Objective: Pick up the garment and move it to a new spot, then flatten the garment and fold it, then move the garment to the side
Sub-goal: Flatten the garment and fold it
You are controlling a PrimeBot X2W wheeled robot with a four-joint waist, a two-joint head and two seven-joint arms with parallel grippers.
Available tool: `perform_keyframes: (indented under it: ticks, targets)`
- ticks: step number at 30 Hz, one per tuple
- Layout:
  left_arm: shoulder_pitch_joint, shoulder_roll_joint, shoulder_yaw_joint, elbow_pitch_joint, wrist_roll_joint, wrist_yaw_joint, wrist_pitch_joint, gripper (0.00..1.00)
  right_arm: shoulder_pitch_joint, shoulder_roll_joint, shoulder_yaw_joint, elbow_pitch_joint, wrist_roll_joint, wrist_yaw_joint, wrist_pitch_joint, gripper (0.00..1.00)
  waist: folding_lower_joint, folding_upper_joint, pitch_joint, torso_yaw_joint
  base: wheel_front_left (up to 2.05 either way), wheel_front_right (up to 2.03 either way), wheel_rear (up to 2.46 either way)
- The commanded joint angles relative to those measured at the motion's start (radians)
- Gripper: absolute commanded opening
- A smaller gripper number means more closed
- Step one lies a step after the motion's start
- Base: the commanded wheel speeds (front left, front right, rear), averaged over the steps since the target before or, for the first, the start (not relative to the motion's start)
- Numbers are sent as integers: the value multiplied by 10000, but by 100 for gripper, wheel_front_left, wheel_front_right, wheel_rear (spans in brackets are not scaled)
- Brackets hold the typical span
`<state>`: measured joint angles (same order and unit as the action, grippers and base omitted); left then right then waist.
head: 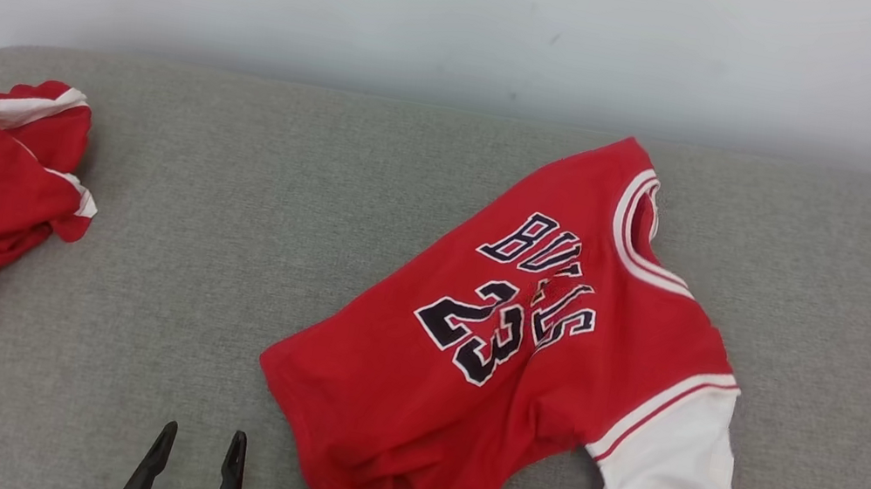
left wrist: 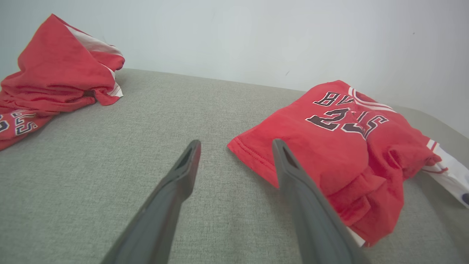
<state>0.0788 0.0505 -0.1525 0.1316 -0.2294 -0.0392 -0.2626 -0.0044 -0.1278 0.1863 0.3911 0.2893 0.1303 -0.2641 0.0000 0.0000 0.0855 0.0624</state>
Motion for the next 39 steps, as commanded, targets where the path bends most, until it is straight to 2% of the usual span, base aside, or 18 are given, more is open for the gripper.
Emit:
perform_keyframes:
  ticks: [1,2,3,4,5,9,15,24,32,39]
  targets:
    - [57,-4,12,-14,-28,21,-34,100,203,-30,153,-109,38,10,-3,0,0,0,19,-101,0,0,0]
    - [58,-4,18,-5,-32,9,-34,100,295,-72,283,-113,57,12,-4,0,0,0,24,-149,0,0,0]
    - [60,-4,10,8,-34,0,-34,100,376,-106,416,7,82,10,0,17,0,0,24,-195,0,0,0]
    - [58,-4,4,23,-43,-1,-34,100,399,-118,604,79,146,12,2,64,0,0,22,-237,0,0,0]
    - [49,-4,-26,39,-49,-5,-34,100,361,-132,663,96,253,10,-2,100,0,0,18,-263,0,0,0]
    - [23,-3,-47,89,-53,-15,-34,100,450,-349,676,-280,415,12,-2,100,0,0,-71,-326,0,0,0]
    - [193,-3,45,96,-22,-36,-34,100,962,-532,335,-1590,475,12,-4,100,0,0,-277,-375,0,0,0]
    - [339,-3,78,152,48,-119,-34,100,1324,46,-469,-3317,72,10,-3,100,0,0,-494,-426,0,0,0]
    - [256,-3,-398,701,-223,-268,-34,100,1381,452,-754,-3307,-184,12,-3,100,0,0,-487,-432,0,0,0]
    - [-170,2,-1247,1737,-583,-569,-34,100,1122,597,-684,-3197,-237,12,-4,100,0,0,-311,-680,0,0,0]
